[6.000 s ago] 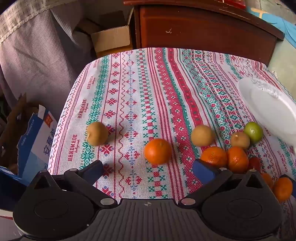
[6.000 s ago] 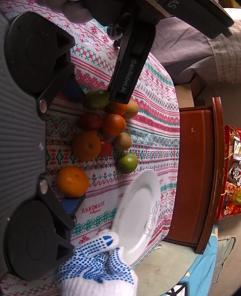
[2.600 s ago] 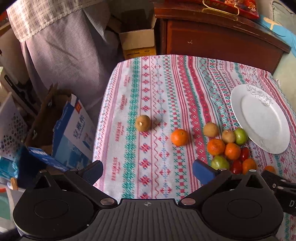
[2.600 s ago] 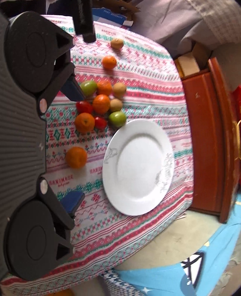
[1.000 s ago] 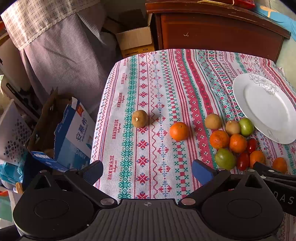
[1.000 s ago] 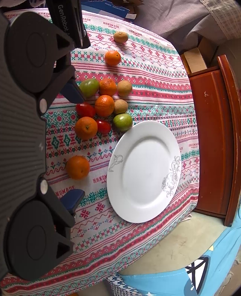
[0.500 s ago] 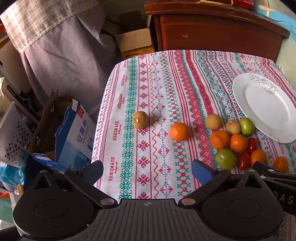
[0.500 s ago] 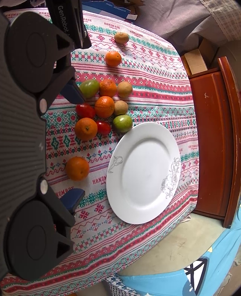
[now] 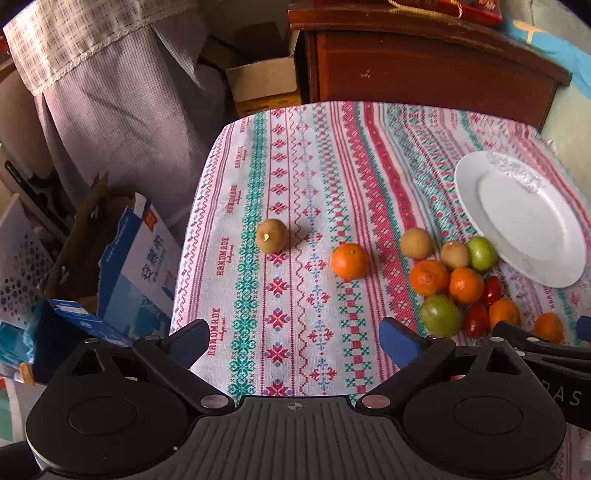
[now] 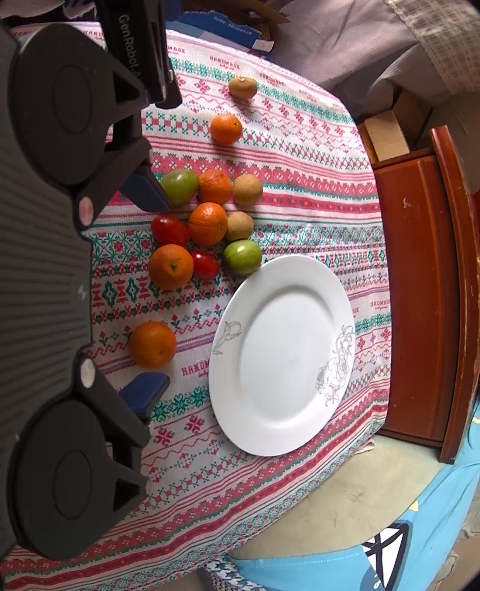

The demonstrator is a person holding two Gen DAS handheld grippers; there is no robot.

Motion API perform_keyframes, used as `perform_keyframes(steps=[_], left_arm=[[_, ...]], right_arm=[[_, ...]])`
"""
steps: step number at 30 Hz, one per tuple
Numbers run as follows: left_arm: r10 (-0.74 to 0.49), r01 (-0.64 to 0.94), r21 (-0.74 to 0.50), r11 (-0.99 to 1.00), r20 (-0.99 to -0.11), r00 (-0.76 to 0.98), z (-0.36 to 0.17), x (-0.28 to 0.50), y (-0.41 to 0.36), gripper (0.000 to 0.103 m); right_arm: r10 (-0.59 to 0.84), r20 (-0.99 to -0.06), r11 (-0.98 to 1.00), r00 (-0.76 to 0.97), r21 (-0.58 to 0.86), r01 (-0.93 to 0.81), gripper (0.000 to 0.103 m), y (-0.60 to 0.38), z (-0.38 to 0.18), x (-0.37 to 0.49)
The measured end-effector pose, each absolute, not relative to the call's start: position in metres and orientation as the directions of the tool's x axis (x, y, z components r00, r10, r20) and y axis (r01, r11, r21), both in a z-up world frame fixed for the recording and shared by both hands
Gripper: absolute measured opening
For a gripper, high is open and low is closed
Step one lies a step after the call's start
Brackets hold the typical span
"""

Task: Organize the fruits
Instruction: 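Move both tools toward the fruits beside the white plate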

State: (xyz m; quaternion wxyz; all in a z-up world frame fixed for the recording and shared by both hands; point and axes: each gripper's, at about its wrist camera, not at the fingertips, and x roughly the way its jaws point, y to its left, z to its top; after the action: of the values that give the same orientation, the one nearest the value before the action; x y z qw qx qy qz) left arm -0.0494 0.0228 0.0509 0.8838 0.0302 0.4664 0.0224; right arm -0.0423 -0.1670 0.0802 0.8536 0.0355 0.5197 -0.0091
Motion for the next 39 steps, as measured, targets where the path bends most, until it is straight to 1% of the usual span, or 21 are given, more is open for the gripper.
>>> perform_keyframes(steps=[7,12,15,17,20,24,28,29,33,34,35,37,39], left_arm=[[0.055,-0.02,0.053,0.998,-0.819,0.572,0.047,-0.054,0.036,0.098],[0.047,-0.031,0.036,0.999,-0.803,0.594,0.045,-0.06,0.051,0.098],[0.021,-0.024,0.008,1.0,-0.8,0.599,0.043,-0.064,0.055,0.098],[0.008,-0.008,0.003,1.0,-0.797,0.604,0.041,-0.066,0.054,0.098],[0.014,0.016,0.03,0.999,-0.791,0.612,0.038,-0.07,0.048,0.098],[0.02,-0.006,0.021,1.0,-0.785,0.62,0.036,-0.069,0.053,0.095],[0.039,-0.025,0.03,0.999,-0.777,0.628,0.033,-0.069,0.06,0.095],[0.046,-0.033,0.032,0.999,-0.774,0.631,0.033,-0.069,0.061,0.092],[0.051,-0.073,0.004,0.997,-0.742,0.668,0.033,-0.066,0.07,0.088],[0.055,-0.078,0.002,0.997,-0.735,0.675,0.033,-0.065,0.071,0.087],[0.059,-0.082,0.004,0.997,-0.729,0.682,0.032,-0.063,0.072,0.085],[0.074,-0.089,0.015,0.996,-0.711,0.7,0.029,-0.06,0.071,0.084],[0.097,-0.102,0.034,0.994,-0.691,0.716,0.026,-0.054,0.071,0.083]], right_arm=[[0.107,-0.867,0.993,0.487,0.115,-0.014,0.093,-0.174,0.082,-0.052],[0.144,-0.834,0.989,0.534,0.136,-0.054,0.093,-0.187,0.085,-0.065],[0.163,-0.819,0.986,0.551,0.151,-0.067,0.092,-0.196,0.084,-0.075],[0.174,-0.812,0.984,0.558,0.158,-0.077,0.088,-0.202,0.081,-0.082],[0.176,-0.81,0.984,0.56,0.152,-0.089,0.084,-0.208,0.075,-0.089],[0.189,-0.809,0.982,0.556,0.166,-0.091,0.077,-0.213,0.072,-0.092],[0.194,-0.802,0.981,0.565,0.176,-0.088,0.067,-0.218,0.07,-0.093],[0.194,-0.8,0.981,0.567,0.176,-0.087,0.064,-0.219,0.069,-0.093],[0.177,-0.801,0.983,0.572,0.168,-0.069,0.058,-0.224,0.064,-0.092],[0.176,-0.803,0.983,0.569,0.172,-0.062,0.054,-0.225,0.062,-0.092],[0.177,-0.803,0.983,0.569,0.175,-0.058,0.051,-0.225,0.06,-0.091],[0.174,-0.798,0.984,0.577,0.169,-0.064,0.047,-0.224,0.055,-0.091],[0.152,-0.804,0.987,0.574,0.151,-0.05,0.045,-0.221,0.05,-0.09]])
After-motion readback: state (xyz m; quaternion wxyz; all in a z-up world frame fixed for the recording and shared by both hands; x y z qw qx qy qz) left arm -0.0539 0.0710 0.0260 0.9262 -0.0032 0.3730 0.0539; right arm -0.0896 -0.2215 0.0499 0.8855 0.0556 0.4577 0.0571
